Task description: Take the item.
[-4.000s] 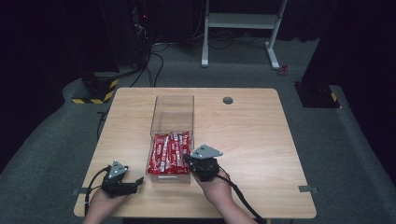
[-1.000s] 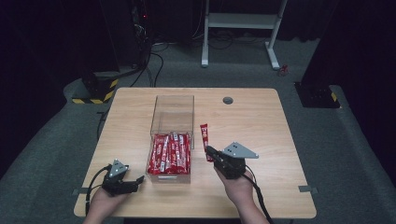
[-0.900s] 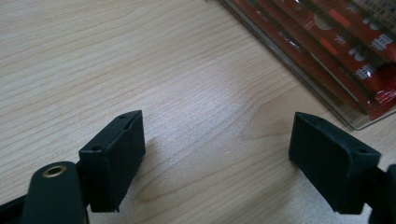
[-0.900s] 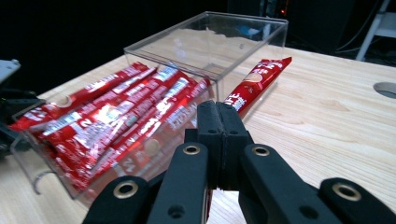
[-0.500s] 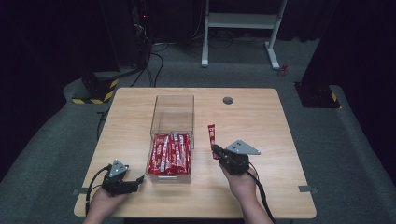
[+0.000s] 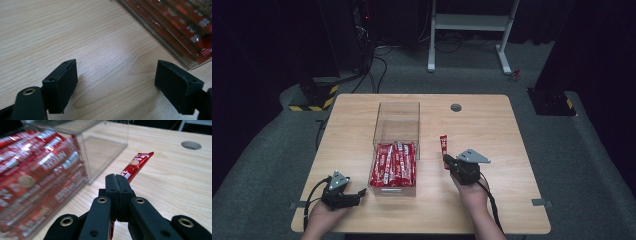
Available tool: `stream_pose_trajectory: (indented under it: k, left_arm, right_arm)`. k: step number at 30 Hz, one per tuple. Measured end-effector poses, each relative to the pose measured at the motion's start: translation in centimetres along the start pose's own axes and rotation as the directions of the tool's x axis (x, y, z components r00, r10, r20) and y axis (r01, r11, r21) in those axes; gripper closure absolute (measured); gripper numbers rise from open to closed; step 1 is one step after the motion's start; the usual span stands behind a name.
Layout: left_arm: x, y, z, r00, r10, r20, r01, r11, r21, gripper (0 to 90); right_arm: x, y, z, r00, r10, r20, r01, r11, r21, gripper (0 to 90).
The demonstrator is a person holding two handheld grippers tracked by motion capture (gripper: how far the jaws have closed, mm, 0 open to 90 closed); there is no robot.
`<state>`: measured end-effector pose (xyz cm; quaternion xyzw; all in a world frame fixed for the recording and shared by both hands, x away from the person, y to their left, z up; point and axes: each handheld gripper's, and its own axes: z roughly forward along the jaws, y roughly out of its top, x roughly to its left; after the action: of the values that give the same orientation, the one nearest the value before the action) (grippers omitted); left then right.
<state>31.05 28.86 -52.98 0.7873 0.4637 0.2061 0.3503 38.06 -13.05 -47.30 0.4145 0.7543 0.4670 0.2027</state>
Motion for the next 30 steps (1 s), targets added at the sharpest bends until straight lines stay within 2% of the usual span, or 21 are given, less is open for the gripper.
stream_pose_trajectory:
  k: [11,15,30]
  left_arm:
    - [0.0,0.0,0.0,1.0000,-0.001,-0.001,0.001,1.0000,-0.001,18.8]
    - [0.0,0.0,0.0,1.0000,0.000,-0.001,0.000,1.0000,-0.001,18.8]
    - [0.0,0.0,0.0,1.0000,0.000,-0.002,0.000,1.0000,-0.001,18.9]
  right_arm:
    - [-1.4,-1.3,1.8,0.9992,0.013,0.037,-0.016,0.998,0.058,90.0]
    - [-1.4,-1.5,2.1,0.9989,0.024,0.040,-0.027,0.997,0.074,90.0]
    - [-1.6,-2.3,3.7,0.9982,0.018,0.057,-0.025,0.990,0.138,88.6]
